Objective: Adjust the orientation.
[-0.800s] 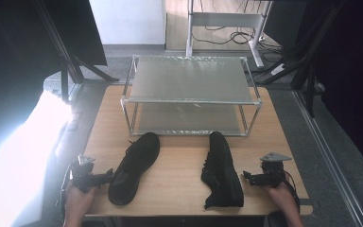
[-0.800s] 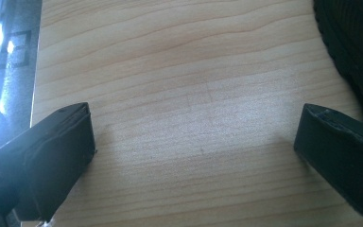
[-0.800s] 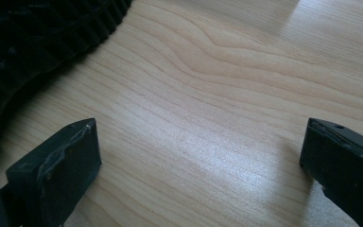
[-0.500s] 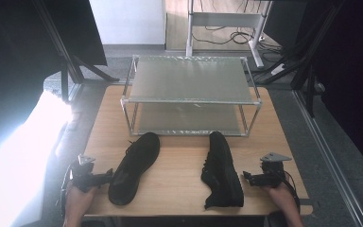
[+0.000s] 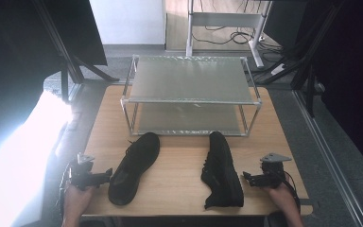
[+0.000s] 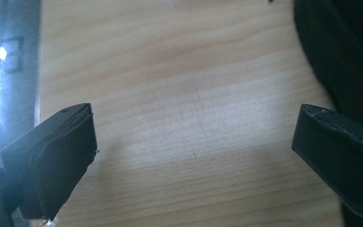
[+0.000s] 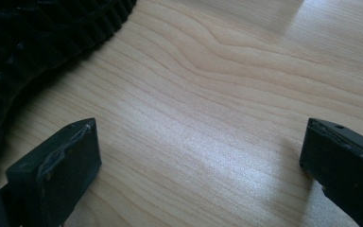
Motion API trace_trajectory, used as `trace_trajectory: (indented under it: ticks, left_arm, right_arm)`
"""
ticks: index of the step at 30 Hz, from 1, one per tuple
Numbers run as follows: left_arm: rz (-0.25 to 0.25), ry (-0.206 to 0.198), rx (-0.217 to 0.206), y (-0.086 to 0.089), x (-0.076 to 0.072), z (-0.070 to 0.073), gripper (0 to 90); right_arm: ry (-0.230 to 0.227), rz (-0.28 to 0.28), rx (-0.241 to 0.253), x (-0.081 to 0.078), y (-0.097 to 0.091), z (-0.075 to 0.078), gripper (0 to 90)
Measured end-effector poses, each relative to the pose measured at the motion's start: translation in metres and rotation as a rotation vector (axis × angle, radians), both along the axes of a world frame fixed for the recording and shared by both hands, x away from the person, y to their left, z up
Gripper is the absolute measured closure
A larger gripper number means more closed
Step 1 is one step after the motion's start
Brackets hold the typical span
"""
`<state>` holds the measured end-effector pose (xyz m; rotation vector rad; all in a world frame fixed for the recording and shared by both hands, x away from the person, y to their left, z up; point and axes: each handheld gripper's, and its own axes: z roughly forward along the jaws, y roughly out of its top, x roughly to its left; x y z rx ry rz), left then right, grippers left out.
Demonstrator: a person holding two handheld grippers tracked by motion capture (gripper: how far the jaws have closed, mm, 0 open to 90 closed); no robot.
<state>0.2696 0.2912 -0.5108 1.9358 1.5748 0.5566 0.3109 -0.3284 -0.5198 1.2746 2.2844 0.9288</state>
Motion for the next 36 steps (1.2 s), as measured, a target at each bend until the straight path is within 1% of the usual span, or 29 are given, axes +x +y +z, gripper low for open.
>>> trace_trajectory:
  ticks: [1, 2, 3, 5, 7, 8, 9, 11, 12, 14, 15, 16, 17, 18, 19, 20, 21, 22, 23, 25, 26, 27, 28, 30, 33, 36]
  left_arm:
    - [0.000, 0.000, 0.000, 0.000, 0.000, 0.000, 1.2]
    - [0.004, -0.021, -0.019, 0.001, -0.002, 0.007, 1.8]
    - [0.005, -0.028, -0.025, 0.002, -0.003, 0.009, 2.2]
    - [0.004, -0.031, -0.028, 0.002, -0.005, 0.012, 2.4]
    - [0.006, -0.043, -0.039, 0.003, -0.007, 0.017, 2.7]
    - [0.010, -0.050, -0.056, 0.004, -0.008, 0.021, 2.8]
    - [0.010, -0.050, -0.056, 0.004, -0.008, 0.021, 2.9]
    - [0.010, -0.062, -0.080, 0.006, -0.010, 0.026, 3.0]
    - [0.009, -0.063, -0.084, 0.006, -0.010, 0.028, 3.0]
    - [0.008, -0.063, -0.082, 0.008, -0.011, 0.028, 1.9]
    - [0.004, -0.056, -0.081, 0.009, -0.010, 0.027, 1.4]
    - [0.000, -0.047, -0.069, 0.009, -0.010, 0.025, 1.0]
    - [-0.007, -0.035, -0.050, 0.009, -0.010, 0.022, 0.5]
    - [-0.016, -0.010, -0.007, 0.009, -0.011, 0.017, 0.0]
    - [-0.016, -0.010, -0.007, 0.009, -0.011, 0.017, 0.0]
    - [-0.033, 0.024, 0.015, 0.007, -0.012, 0.010, 0.0]
    - [-0.033, 0.024, 0.015, 0.007, -0.012, 0.010, 0.0]
    - [-0.056, 0.044, 0.019, 0.003, -0.015, 0.007, 0.0]
    - [-0.056, 0.044, 0.019, 0.003, -0.015, 0.007, 0.0]
    - [-0.091, 0.064, 0.027, -0.004, -0.018, 0.005, 0.0]
    - [-0.080, 0.059, 0.059, -0.008, -0.020, 0.006, 0.0]
    - [-0.080, 0.059, 0.059, -0.008, -0.020, 0.006, 0.0]
    - [-0.081, 0.057, 0.071, -0.010, -0.021, 0.008, 0.0]
    - [-0.085, 0.059, 0.068, -0.012, -0.023, 0.008, 0.3]
    - [-0.110, 0.076, 0.038, -0.017, -0.026, 0.007, 0.0]
    - [-0.128, 0.080, 0.035, -0.024, -0.028, 0.007, 0.0]
  right_arm:
    - [0.000, 0.000, 0.000, 0.000, 0.000, 0.000, 0.0]
    - [0.001, 0.001, 0.001, 0.000, 0.000, 0.000, 0.0]
    - [0.001, 0.001, 0.001, 0.000, 0.000, 0.000, 0.0]
    - [0.001, 0.001, 0.001, 0.000, 0.000, 0.000, 0.0]
    - [0.000, 0.002, 0.001, -0.001, 0.000, 0.000, 0.0]
    - [0.000, 0.003, 0.001, -0.001, 0.000, 0.000, 0.0]
    - [0.000, 0.003, 0.001, -0.001, 0.000, 0.000, 0.0]
    - [0.000, 0.003, 0.001, -0.001, 0.000, 0.000, 0.0]
    - [0.001, 0.003, 0.001, -0.001, 0.000, 0.000, 0.0]
    - [0.001, 0.003, 0.001, -0.001, 0.000, 0.000, 0.0]
    - [0.000, 0.003, 0.001, -0.001, 0.000, 0.000, 0.0]
    - [0.001, 0.003, 0.001, -0.001, 0.000, 0.000, 0.0]
    - [0.000, 0.003, 0.001, -0.001, 0.000, 0.000, 0.0]
    - [-0.001, 0.004, 0.000, -0.001, 0.000, 0.000, 0.0]
    - [-0.001, 0.004, 0.000, -0.001, 0.000, 0.000, 0.0]
    - [-0.001, 0.004, 0.000, -0.001, 0.001, 0.000, 0.0]
    - [-0.001, 0.004, 0.000, -0.001, 0.001, 0.000, 0.0]
    - [-0.001, 0.005, 0.000, -0.001, 0.001, 0.000, 0.0]
    - [-0.001, 0.005, 0.000, -0.001, 0.001, 0.000, 0.0]
    - [0.000, 0.006, 0.000, -0.002, 0.001, 0.000, 0.0]
    - [0.001, 0.005, 0.001, -0.002, 0.001, 0.000, 0.0]
    - [0.001, 0.005, 0.001, -0.002, 0.001, 0.000, 0.0]
    - [0.001, 0.005, 0.001, -0.002, 0.001, 0.000, 0.0]
    - [0.001, 0.005, 0.001, -0.002, 0.001, 0.000, 0.0]
    - [0.001, 0.006, 0.000, -0.002, 0.001, 0.000, 0.0]
    - [0.001, 0.005, 0.000, -0.002, 0.001, 0.000, 0.0]
